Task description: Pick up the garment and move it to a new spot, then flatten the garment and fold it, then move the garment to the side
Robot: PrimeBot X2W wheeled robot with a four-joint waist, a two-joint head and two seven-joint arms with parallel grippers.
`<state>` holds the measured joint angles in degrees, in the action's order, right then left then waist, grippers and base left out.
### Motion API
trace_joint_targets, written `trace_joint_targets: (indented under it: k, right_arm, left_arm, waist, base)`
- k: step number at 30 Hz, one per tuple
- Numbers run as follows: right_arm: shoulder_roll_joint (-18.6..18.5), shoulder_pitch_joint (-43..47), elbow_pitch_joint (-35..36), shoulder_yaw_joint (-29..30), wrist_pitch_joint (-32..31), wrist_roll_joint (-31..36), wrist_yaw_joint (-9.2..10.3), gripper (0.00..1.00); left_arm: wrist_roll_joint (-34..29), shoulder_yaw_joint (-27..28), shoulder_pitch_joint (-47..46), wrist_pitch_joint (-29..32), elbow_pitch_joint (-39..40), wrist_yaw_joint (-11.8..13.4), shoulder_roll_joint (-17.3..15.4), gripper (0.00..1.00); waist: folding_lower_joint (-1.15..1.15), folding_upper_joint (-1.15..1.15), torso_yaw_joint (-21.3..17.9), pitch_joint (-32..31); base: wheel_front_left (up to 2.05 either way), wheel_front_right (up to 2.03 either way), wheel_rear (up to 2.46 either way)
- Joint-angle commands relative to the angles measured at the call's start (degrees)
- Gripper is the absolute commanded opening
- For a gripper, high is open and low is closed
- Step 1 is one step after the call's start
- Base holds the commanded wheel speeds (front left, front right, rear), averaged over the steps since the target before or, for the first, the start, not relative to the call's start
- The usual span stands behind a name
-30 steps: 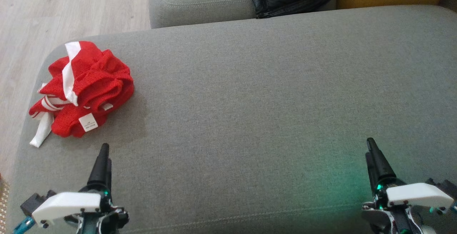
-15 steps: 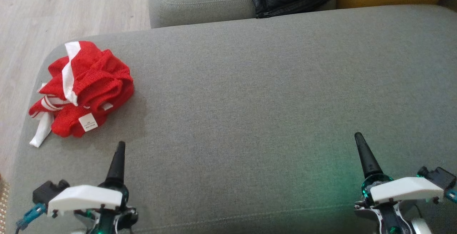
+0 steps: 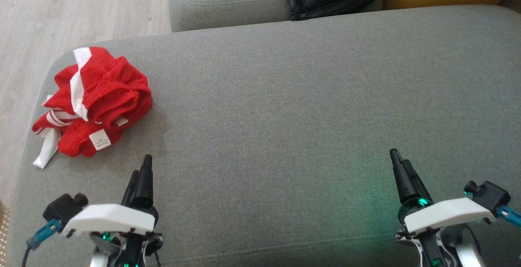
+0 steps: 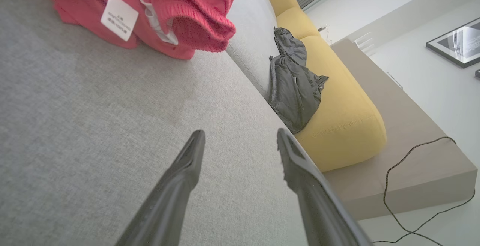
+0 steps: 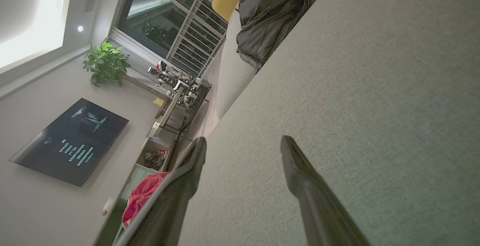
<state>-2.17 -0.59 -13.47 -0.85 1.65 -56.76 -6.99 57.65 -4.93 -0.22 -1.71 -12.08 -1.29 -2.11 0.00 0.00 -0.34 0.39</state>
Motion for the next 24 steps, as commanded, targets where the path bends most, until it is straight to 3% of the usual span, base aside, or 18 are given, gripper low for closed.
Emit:
trace_joint_targets:
  k: [1,24]
  right_arm:
    - [-0.56,-3.16,2.69,-1.12,1.07,2.76,-0.21,1.00]
    - [-0.60,-3.65,6.28,-3.80,4.72,19.09,-0.29,1.00]
  left_arm:
    - [-2.74,0.17,-3.06,-0.92,2.61,0.60,-0.66,1.00]
    - [-18.98,-3.98,-4.09,-4.60,6.09,3.54,-0.87,1.00]
  waist:
    - [0.00,0.00,0.00,0.04]
    - [0.00,0.00,0.45,0.30]
  base:
    - [0.00,0.00,0.00]
    - [0.00,0.00,0.00]
